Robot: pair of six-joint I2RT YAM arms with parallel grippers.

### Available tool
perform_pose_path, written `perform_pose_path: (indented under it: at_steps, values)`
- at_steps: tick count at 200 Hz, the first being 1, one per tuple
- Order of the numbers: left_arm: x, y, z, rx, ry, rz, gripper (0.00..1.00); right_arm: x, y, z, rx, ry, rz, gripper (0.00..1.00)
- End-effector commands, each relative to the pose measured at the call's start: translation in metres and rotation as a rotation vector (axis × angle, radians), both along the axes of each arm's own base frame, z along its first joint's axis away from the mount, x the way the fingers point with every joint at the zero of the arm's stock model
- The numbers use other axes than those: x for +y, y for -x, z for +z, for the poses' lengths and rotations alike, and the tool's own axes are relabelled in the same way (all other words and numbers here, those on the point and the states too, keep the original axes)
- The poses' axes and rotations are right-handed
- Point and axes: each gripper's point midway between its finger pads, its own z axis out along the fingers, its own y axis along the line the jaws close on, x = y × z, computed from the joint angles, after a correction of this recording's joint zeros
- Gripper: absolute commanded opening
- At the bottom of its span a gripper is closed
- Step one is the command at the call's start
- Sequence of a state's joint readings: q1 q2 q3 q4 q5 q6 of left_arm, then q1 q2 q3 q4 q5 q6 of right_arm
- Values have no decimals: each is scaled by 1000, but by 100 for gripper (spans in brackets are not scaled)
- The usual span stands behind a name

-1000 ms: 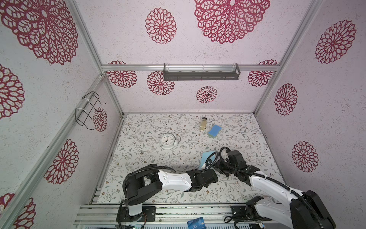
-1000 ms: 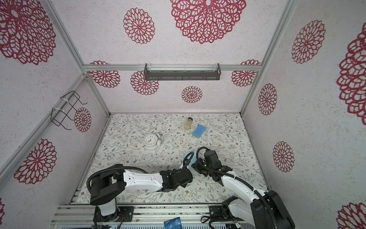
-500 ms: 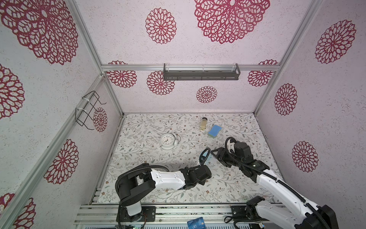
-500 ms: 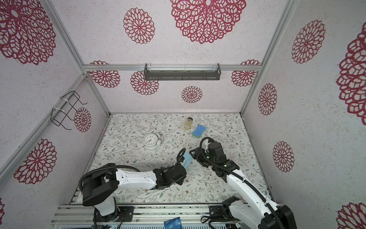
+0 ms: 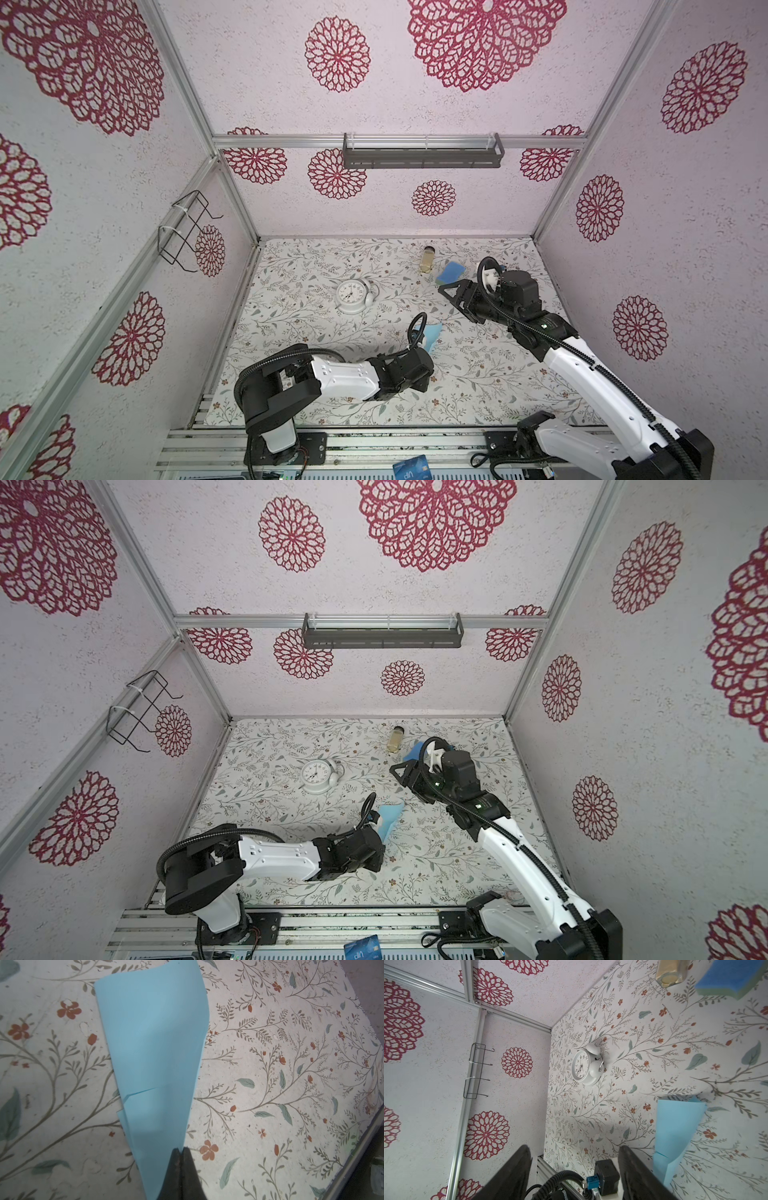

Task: Fold a paper plane with a square sheet of paper (fold left side to right side)

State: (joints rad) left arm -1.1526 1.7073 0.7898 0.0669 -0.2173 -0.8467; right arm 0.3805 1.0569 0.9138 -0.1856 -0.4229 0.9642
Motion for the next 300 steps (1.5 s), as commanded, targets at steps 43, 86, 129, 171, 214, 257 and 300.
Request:
perform_pose_path:
  at_steps: [43,86,129,171,214,257,300]
  values:
    - [-6,-5,2,32,84,15,0,18,-5,25,-16,-209,64,67]
    - [-2,-6,5,32,106,21,0,12,-1,16,-12,-128,50,65]
    - [0,-9,12,21,121,25,0,3,20,-40,56,-110,33,59]
    - [1,-6,6,50,140,22,0,-14,42,-90,81,-3,24,52]
    - [-3,-3,-1,94,157,8,0,-24,64,-124,93,30,27,47]
    - [-5,0,-4,125,186,7,0,-27,78,-153,117,42,37,45]
    - [-5,0,1,124,192,5,0,-28,82,-161,125,95,72,44]
